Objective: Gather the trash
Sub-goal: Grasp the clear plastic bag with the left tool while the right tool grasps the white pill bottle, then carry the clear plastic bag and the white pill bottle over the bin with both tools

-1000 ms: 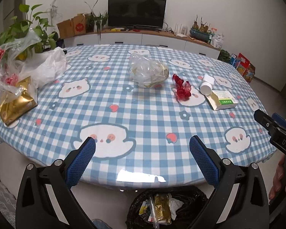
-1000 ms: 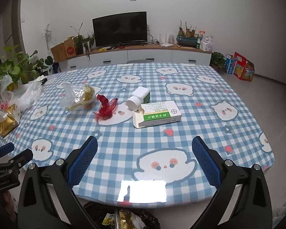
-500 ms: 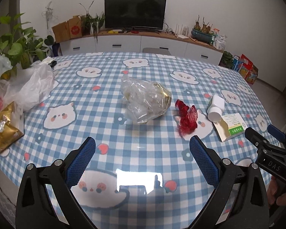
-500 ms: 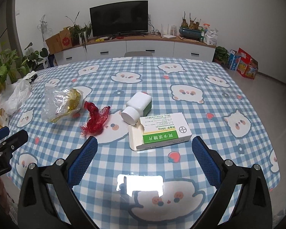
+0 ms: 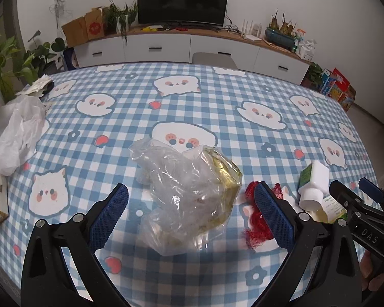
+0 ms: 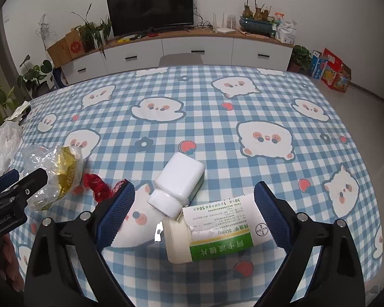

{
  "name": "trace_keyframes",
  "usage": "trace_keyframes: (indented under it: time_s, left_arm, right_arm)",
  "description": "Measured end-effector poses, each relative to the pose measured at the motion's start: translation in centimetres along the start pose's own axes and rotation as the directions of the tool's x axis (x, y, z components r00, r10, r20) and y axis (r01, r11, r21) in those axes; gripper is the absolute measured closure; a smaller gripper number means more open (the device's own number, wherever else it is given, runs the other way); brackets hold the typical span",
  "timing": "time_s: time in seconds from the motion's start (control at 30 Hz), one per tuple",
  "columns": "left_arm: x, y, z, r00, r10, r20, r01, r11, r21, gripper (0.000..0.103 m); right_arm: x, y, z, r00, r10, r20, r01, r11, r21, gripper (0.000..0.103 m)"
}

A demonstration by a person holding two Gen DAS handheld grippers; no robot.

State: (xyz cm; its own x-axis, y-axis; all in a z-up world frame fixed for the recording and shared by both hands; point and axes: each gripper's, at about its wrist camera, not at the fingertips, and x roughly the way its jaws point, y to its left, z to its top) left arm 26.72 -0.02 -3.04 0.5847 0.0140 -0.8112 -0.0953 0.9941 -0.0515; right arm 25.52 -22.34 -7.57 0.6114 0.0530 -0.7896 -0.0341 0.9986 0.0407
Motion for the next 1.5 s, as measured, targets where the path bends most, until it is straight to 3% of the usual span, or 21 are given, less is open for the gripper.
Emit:
trace_keyframes:
  time_s: [0.17, 0.3, 0.4, 0.53, 0.9, 1.23, 1.5]
  left_arm:
    - [2.6, 0.4, 0.7, 0.999, -0.001, -0.041, 0.000, 1.000, -0.021, 0.007]
    - [3.7, 0.3, 1.1, 0.998, -0.013, -0.064, 0.011, 1.000, -0.028, 0.014]
    - [4.6, 0.1, 0.9, 0.996, -0.021, -0.090, 0.018, 0.999, -0.027, 0.024]
    - [5.7, 0.3, 0.4, 0.992, -0.011, -0.125, 0.006, 0.999, -0.042, 0.030]
    - [5.3, 1.0, 0.2, 0.992, -0.022, -0.125, 0.017, 0.999, -0.039, 0.061]
    - [4.1, 2.0, -0.6, 0.992, 0.023, -0.121, -0.022, 1.000, 0.004, 0.066]
    - [1.1, 1.7, -1.3, 0.996, 0.006, -0.088, -0.004, 1.000, 0.016, 0.067]
  right_arm:
    - [2.7, 0.2, 0.7, 0.998, 0.009, -0.057, -0.008, 1.000, 0.015, 0.025]
    - [4.2, 0.3, 0.8, 0.994, 0.039, -0.097, -0.033, 0.998, 0.061, 0.029]
    - [4.9, 0.8, 0.8, 0.992, 0.052, -0.114, -0.044, 0.996, 0.074, 0.039]
    - [5.6, 1.4, 0.7, 0.991, 0.052, -0.122, -0.045, 0.997, 0.062, 0.056]
    - [4.6, 2.0, 0.7, 0.996, 0.053, -0.074, -0.049, 0.997, 0.053, 0.059]
    - [2.0, 3.0, 0.4, 0.997, 0.065, -0.033, -0.064, 0.997, 0.035, 0.059]
    - [-0.9, 4.4, -0.7, 0.998, 0.067, 0.004, -0.067, 0.998, 0.003, 0.059]
